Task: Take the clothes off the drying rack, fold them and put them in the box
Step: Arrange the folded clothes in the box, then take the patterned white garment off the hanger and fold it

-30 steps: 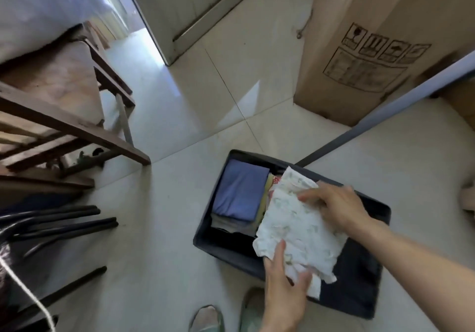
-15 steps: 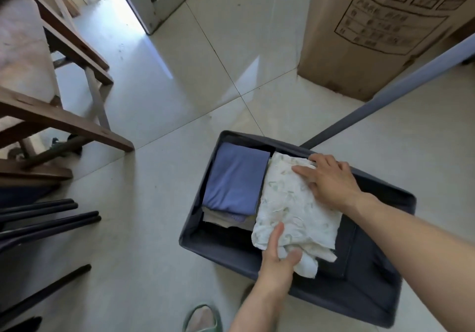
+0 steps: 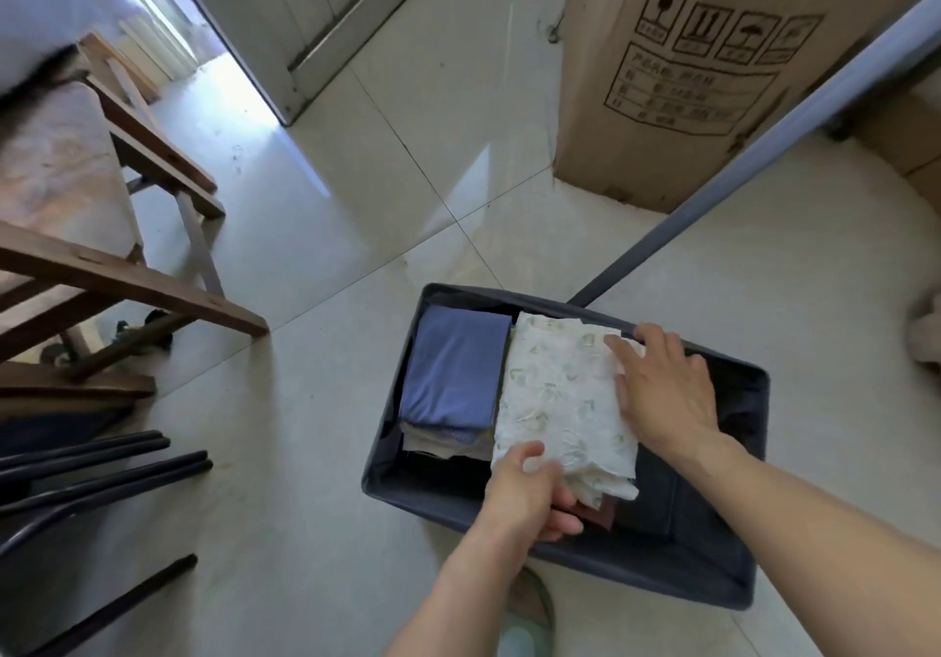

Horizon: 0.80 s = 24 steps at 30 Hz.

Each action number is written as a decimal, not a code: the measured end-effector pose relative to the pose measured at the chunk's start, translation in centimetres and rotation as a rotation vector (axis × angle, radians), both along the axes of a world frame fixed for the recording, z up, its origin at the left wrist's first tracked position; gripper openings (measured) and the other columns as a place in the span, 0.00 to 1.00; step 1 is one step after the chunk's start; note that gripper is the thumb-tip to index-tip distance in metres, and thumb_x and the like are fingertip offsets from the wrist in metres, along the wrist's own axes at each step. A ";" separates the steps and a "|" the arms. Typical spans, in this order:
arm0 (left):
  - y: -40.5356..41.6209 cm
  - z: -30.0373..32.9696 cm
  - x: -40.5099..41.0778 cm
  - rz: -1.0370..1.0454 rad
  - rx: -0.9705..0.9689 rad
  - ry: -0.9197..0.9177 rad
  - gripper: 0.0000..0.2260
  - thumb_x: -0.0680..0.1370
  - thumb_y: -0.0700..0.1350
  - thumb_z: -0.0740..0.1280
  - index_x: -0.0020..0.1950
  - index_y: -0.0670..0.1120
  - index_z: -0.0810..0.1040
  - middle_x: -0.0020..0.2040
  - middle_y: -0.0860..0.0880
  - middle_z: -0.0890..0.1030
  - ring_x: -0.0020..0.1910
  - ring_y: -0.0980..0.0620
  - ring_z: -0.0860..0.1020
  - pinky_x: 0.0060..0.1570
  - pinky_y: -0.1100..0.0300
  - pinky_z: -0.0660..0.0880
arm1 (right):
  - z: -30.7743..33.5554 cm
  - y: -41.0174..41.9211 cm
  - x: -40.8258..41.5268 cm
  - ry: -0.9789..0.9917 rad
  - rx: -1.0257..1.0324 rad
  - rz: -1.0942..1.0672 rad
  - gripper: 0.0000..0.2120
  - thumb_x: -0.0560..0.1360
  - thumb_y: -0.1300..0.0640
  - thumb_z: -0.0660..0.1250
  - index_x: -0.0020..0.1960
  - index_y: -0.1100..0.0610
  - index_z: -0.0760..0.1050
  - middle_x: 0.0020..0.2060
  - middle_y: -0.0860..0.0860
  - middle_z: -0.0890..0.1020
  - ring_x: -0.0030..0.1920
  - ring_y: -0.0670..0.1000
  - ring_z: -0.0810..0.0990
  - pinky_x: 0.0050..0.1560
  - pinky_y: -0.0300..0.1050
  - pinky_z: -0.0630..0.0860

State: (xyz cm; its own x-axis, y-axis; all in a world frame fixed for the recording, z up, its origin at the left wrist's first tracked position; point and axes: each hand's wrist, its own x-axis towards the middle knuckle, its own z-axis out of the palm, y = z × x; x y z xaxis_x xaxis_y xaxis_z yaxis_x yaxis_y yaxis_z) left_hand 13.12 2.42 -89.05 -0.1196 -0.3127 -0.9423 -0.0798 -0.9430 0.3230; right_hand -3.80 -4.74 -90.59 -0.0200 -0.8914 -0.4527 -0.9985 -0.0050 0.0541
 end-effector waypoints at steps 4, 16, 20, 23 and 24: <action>0.0 4.1 0.8 0.024 -0.081 -0.048 0.11 0.82 0.43 0.61 0.64 0.49 0.72 0.40 0.46 0.81 0.31 0.52 0.78 0.35 0.60 0.76 | 4.3 3.7 0.0 -0.050 0.017 -0.138 0.24 0.80 0.55 0.57 0.75 0.50 0.61 0.69 0.54 0.64 0.65 0.55 0.68 0.53 0.50 0.70; 6.1 24.9 1.4 -0.077 -0.260 -0.018 0.10 0.82 0.43 0.62 0.63 0.46 0.73 0.44 0.44 0.80 0.36 0.49 0.78 0.38 0.58 0.76 | 24.8 15.6 3.1 -0.426 -0.024 -0.613 0.15 0.79 0.55 0.57 0.63 0.48 0.75 0.62 0.51 0.76 0.59 0.56 0.77 0.56 0.52 0.75; 9.7 32.1 0.8 -0.116 -0.295 0.067 0.06 0.83 0.41 0.59 0.49 0.48 0.74 0.43 0.43 0.75 0.34 0.51 0.72 0.34 0.60 0.69 | 31.9 20.0 3.4 -0.570 -0.049 -0.759 0.13 0.78 0.55 0.59 0.58 0.46 0.78 0.59 0.47 0.80 0.59 0.54 0.78 0.59 0.51 0.75; 12.3 36.7 -0.3 -0.172 -0.342 0.054 0.06 0.83 0.41 0.60 0.50 0.48 0.75 0.40 0.45 0.78 0.33 0.51 0.75 0.34 0.60 0.72 | 36.6 23.7 3.1 -0.711 -0.062 -0.888 0.09 0.76 0.56 0.61 0.46 0.43 0.77 0.48 0.46 0.82 0.52 0.56 0.82 0.57 0.53 0.78; 13.3 38.1 -0.9 -0.179 -0.355 0.060 0.06 0.83 0.41 0.60 0.52 0.47 0.75 0.40 0.46 0.79 0.33 0.52 0.75 0.34 0.60 0.73 | 37.9 25.0 2.9 -0.761 -0.080 -0.927 0.10 0.76 0.57 0.61 0.42 0.43 0.76 0.44 0.45 0.81 0.50 0.56 0.83 0.56 0.53 0.78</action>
State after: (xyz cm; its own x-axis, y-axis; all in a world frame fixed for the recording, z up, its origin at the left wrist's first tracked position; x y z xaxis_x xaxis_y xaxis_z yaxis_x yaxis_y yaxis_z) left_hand 12.24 15.70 -50.93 -0.2536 -0.5864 -0.7693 -0.2037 -0.7451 0.6351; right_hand -0.88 20.28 -52.72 -0.4201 -0.7055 -0.5708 -0.3971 0.7085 -0.5834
